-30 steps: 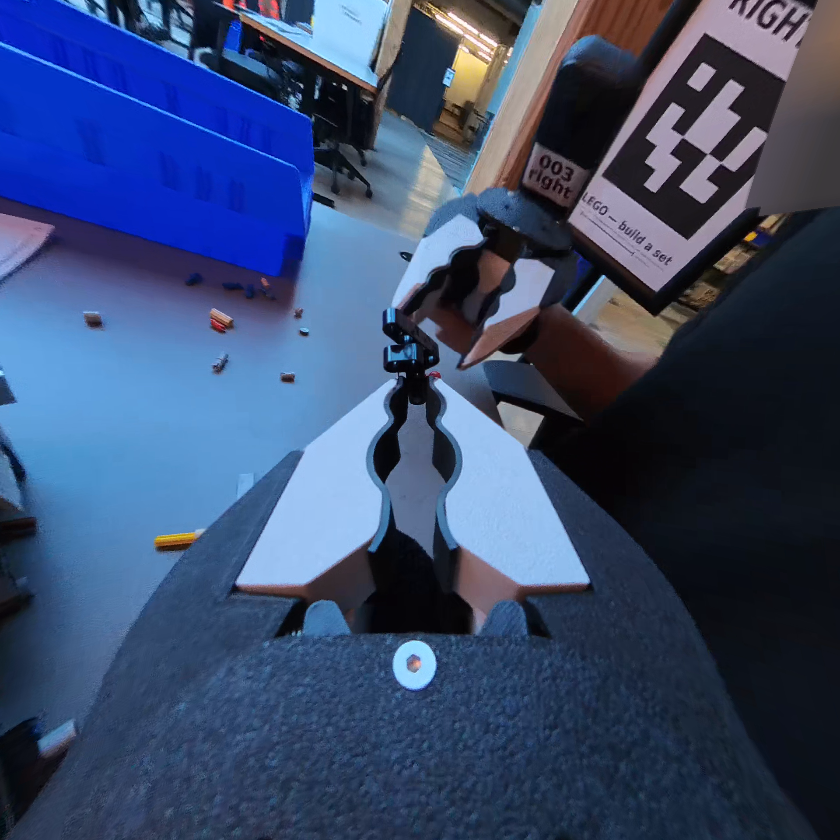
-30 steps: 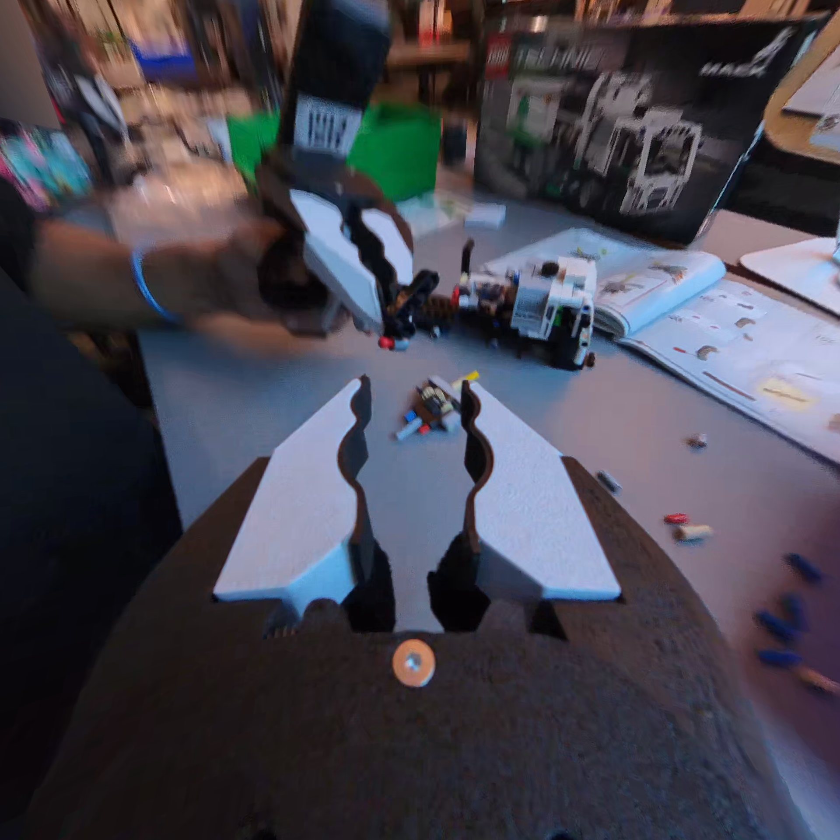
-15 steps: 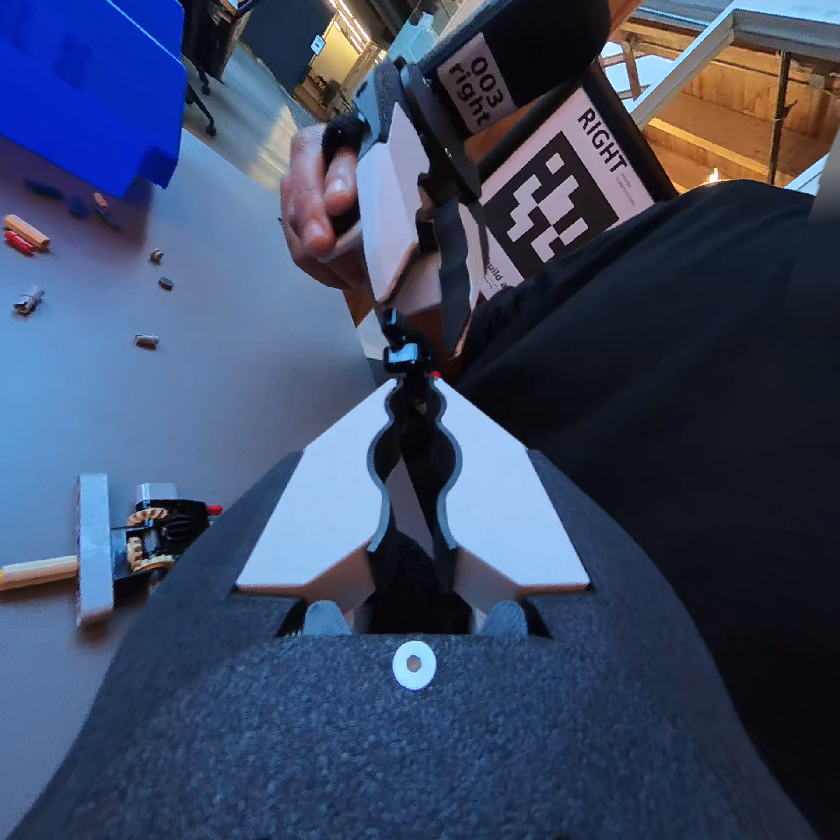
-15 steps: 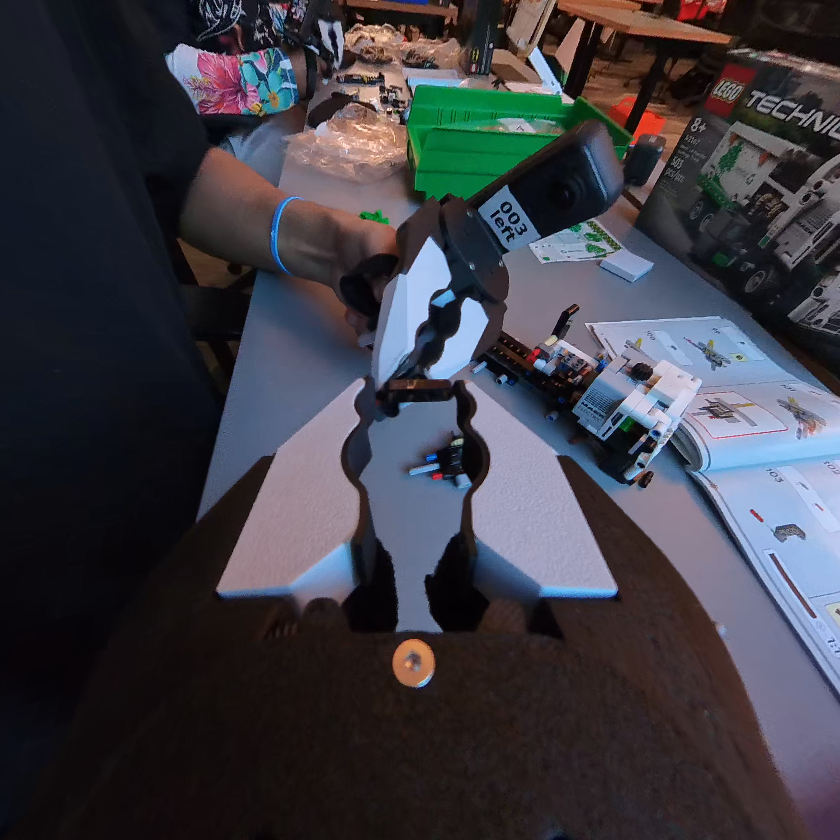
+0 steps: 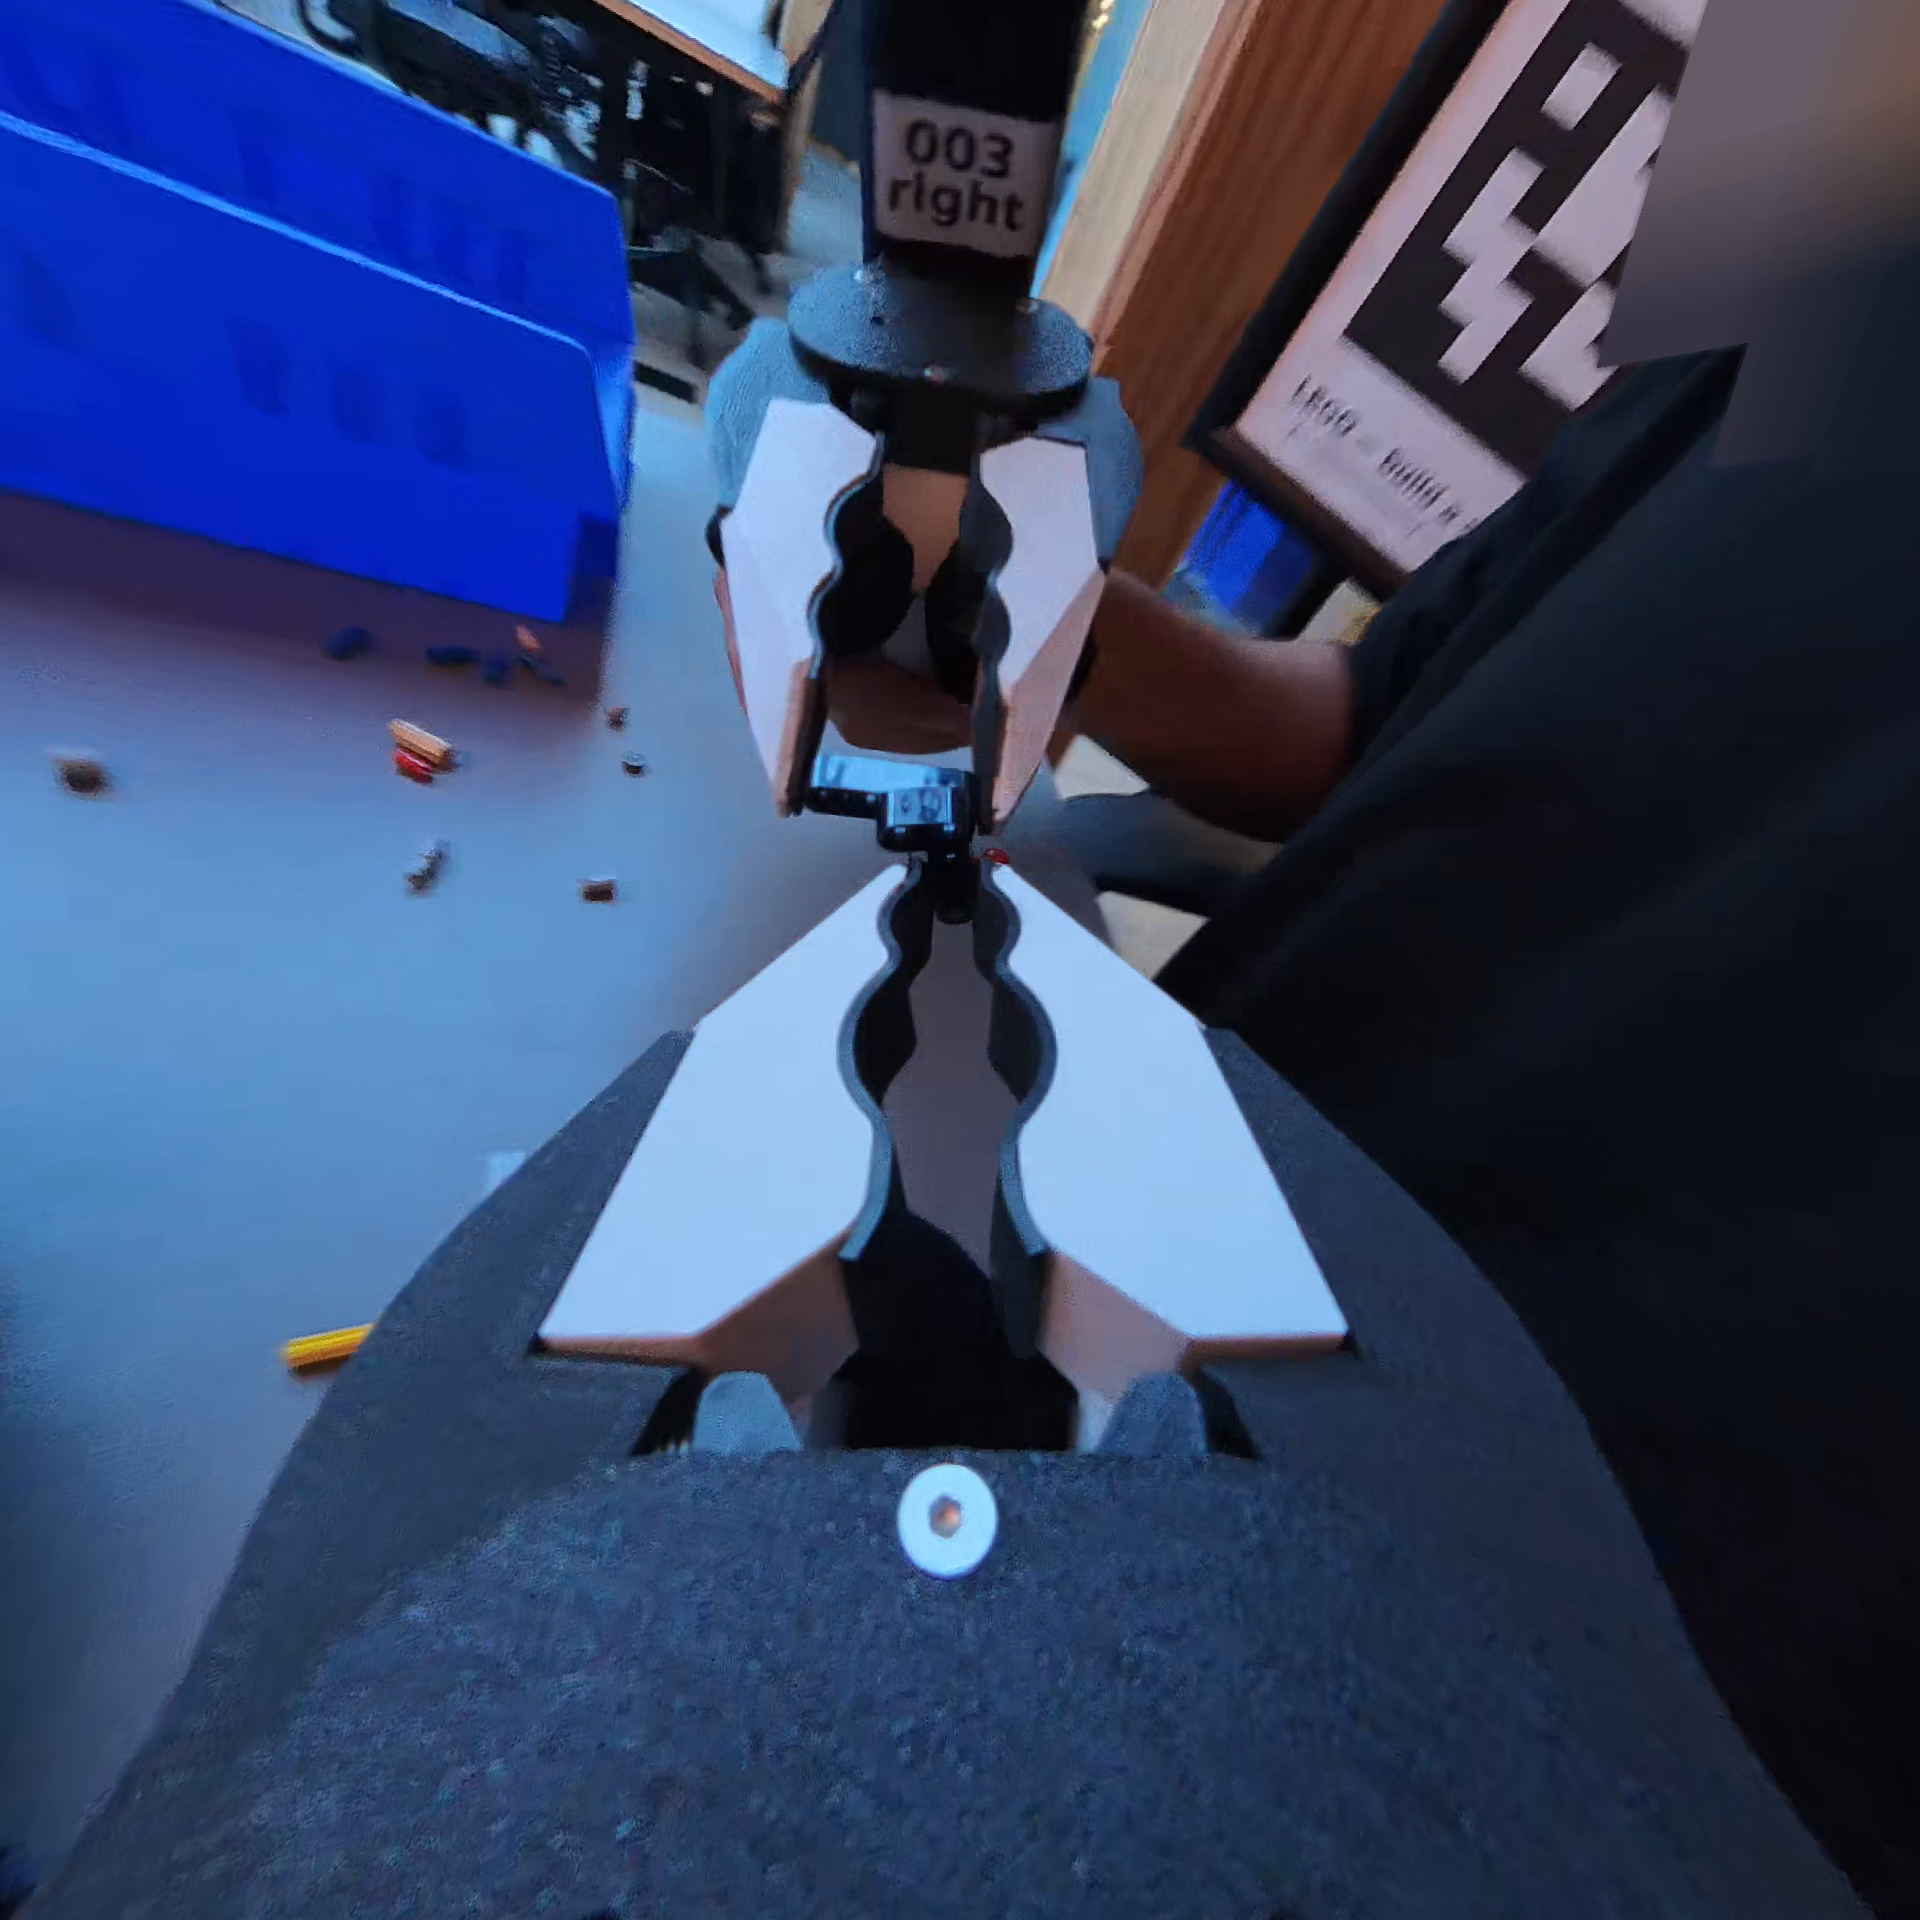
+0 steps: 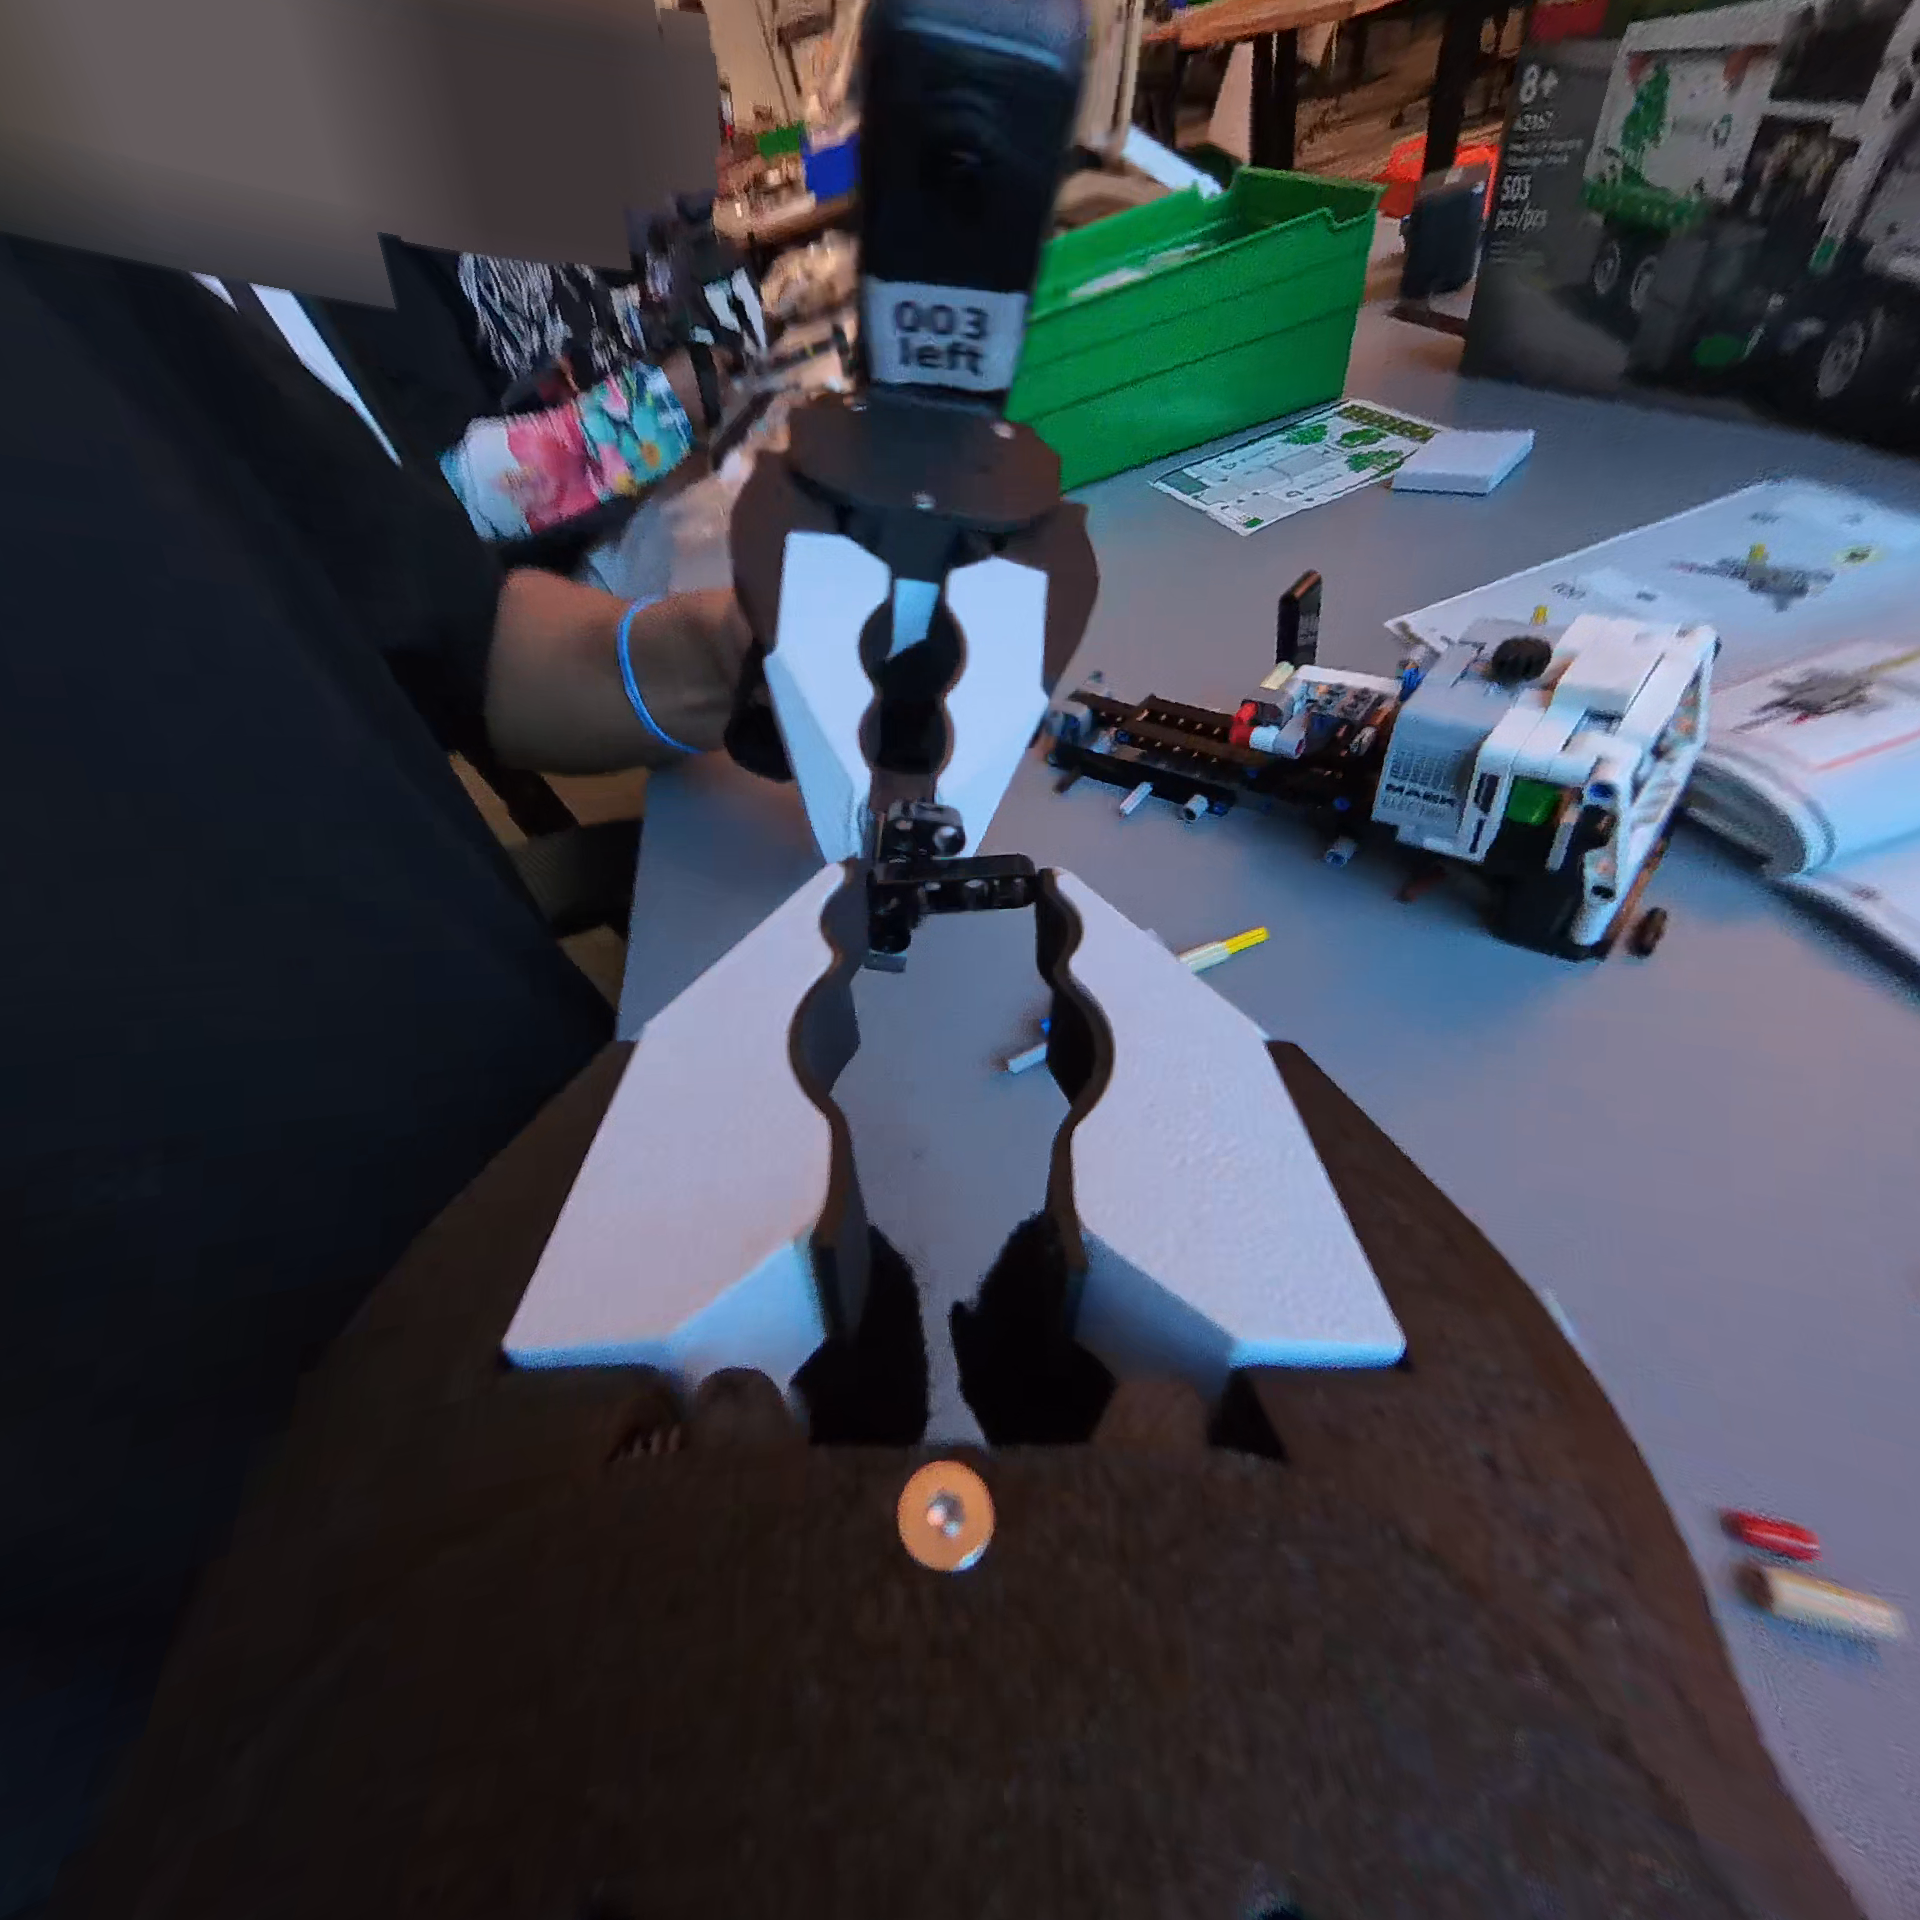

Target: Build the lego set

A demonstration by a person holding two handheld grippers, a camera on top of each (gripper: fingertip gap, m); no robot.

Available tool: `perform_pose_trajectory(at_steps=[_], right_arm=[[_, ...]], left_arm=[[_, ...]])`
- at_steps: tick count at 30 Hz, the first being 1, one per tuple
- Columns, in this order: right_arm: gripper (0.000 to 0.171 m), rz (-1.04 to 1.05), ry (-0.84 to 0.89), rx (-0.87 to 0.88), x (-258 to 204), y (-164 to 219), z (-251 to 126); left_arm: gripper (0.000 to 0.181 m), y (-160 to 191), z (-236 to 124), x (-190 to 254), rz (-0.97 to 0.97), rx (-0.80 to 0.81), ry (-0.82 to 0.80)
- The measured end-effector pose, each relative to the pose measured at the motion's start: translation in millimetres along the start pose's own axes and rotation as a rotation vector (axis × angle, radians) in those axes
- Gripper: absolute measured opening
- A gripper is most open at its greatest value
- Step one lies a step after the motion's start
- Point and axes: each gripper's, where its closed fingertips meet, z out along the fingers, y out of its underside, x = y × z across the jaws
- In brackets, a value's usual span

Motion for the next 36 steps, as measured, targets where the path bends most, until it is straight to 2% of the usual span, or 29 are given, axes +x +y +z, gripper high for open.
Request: perform_pose_trajectory(at_steps=[4, 8, 9, 11, 14, 15, 18, 22, 28, 36], right_arm=[[0.031, 0.172, -0.038, 0.064, 4, 1, -1], [0.032, 0.264, -0.008, 0.078, 12, 3, 0], [0.040, 0.236, 0.024, 0.097, 13, -1, -3], [0.044, 0.111, 0.167, 0.113, 15, -10, -12], [0.036, -0.168, 0.435, -0.029, 10, -4, -14], [0.038, -0.244, 0.515, -0.064, 9, -4, -13], [0.038, -0.401, 0.672, -0.152, 9, -4, -6], [0.039, -0.408, 0.705, -0.159, 12, -5, 2], [0.026, -0.472, 0.752, -0.186, 15, -7, 2], [0.021, -0.541, 0.664, -0.160, 6, -6, 6]], left_arm=[[0.005, -2, 2, -5, 0.157, -0.021, -0.134], [0.005, 0, 1, -13, 0.129, 0.000, -0.187], [0.005, -2, -1, -16, 0.098, 0.025, -0.206], [0.005, -7, -7, -26, -0.004, 0.104, -0.254], [0.005, -13, -13, -31, -0.177, 0.250, -0.255], [0.005, -14, -14, -31, -0.219, 0.285, -0.248], [0.005, -17, -10, -29, -0.312, 0.361, -0.210], [0.005, -18, -2, -22, -0.336, 0.389, -0.174], [0.005, -20, -3, -20, -0.363, 0.423, -0.162], [0.009, -16, -7, -8, -0.405, 0.414, -0.027]])
